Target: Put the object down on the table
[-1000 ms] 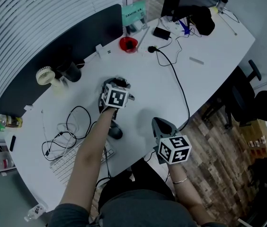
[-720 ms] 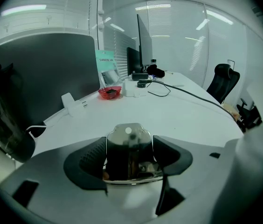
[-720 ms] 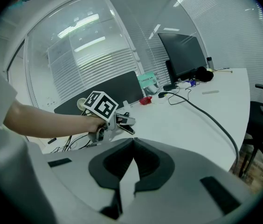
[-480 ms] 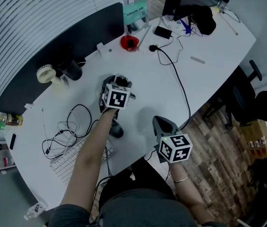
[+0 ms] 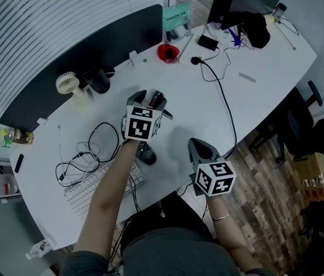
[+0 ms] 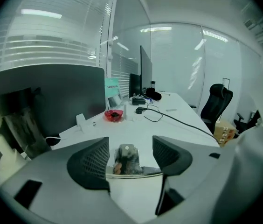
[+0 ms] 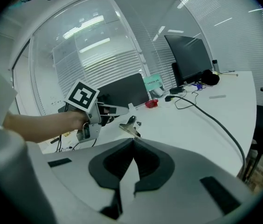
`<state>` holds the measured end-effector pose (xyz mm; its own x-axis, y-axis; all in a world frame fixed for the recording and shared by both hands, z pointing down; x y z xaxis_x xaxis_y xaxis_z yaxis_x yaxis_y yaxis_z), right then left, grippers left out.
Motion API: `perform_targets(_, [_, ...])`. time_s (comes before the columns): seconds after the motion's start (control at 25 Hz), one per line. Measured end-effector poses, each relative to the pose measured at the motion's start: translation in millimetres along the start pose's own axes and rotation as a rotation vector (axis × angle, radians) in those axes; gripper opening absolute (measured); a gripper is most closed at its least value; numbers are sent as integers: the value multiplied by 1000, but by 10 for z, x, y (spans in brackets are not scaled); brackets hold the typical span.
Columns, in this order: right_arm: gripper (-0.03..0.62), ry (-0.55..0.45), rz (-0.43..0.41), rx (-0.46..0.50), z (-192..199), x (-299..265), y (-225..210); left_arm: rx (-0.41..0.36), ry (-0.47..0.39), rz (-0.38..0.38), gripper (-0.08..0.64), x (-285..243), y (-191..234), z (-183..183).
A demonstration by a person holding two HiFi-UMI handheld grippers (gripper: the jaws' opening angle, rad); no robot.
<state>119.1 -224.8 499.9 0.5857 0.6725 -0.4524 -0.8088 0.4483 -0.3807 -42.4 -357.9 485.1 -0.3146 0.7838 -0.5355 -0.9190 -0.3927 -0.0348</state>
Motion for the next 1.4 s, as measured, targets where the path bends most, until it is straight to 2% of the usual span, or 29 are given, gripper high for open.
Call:
perform_targets(0.24, [6, -23, 2, 6, -64, 6, 66, 31, -43, 6, 229, 344, -40, 16])
perform_targets(0.68, [6, -38, 1, 34, -121, 15, 208, 92, -95, 0, 136, 927, -87, 193])
perform_targets(1.04, [6, -41, -16, 64, -127, 4, 414, 144, -112, -17, 77, 1275, -73, 411])
perform_targets(1.4, [6, -54, -19, 80, -119, 35, 576, 149, -110, -28, 40, 1556, -70, 639])
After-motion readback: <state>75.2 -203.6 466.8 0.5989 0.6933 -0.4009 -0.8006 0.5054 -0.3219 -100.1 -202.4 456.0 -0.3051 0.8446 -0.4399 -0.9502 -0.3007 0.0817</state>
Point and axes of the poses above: the fingertips, and each gripper's own axes: x backward along the fingers, y to its left, z out of its underside, the point moved 3 cm from there along x, backward along the fingers, and after that the axes turned 3 degrees about -x, right-handed, at the moved point
